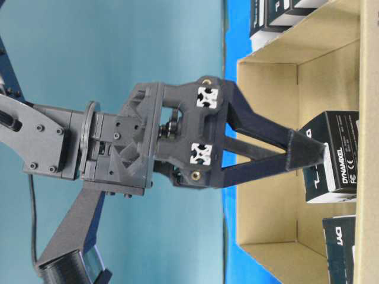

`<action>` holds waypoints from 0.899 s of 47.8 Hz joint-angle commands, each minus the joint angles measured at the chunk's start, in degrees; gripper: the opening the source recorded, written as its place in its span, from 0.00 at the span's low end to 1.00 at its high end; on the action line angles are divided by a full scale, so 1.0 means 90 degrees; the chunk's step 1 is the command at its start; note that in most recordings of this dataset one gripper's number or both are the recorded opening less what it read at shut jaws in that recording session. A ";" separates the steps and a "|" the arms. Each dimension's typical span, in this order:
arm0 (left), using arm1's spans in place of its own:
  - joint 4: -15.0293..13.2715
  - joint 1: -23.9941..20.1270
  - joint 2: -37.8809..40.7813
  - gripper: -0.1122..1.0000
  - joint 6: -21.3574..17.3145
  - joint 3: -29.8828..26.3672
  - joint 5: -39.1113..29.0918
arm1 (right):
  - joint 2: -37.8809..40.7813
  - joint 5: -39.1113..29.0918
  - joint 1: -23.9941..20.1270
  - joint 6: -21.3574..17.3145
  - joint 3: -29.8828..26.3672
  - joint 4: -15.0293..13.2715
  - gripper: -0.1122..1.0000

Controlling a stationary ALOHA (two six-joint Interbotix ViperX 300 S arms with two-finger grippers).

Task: Pick the box from inside the cardboard box.
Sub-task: 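Close the right gripper on one black box inside the cardboard box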

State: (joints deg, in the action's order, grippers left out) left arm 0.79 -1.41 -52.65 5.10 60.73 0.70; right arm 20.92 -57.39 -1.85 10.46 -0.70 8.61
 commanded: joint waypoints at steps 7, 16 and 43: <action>0.0010 0.0029 0.0000 0.04 0.0010 -0.0078 0.0010 | -0.0059 0.0469 -0.0010 0.0469 0.0205 -0.0264 0.99; 0.0010 0.0039 -0.0049 0.04 0.0010 -0.0088 0.0010 | -0.0020 0.0703 -0.0020 0.0488 0.0381 -0.0264 0.99; 0.0010 0.0039 -0.0049 0.04 0.0010 -0.0078 0.0010 | 0.0146 0.1758 -0.0078 0.0479 0.0928 -0.0254 0.99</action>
State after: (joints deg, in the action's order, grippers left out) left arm 0.70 -1.14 -53.35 5.10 60.73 0.53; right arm 21.97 -43.24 -2.37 14.85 7.38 6.33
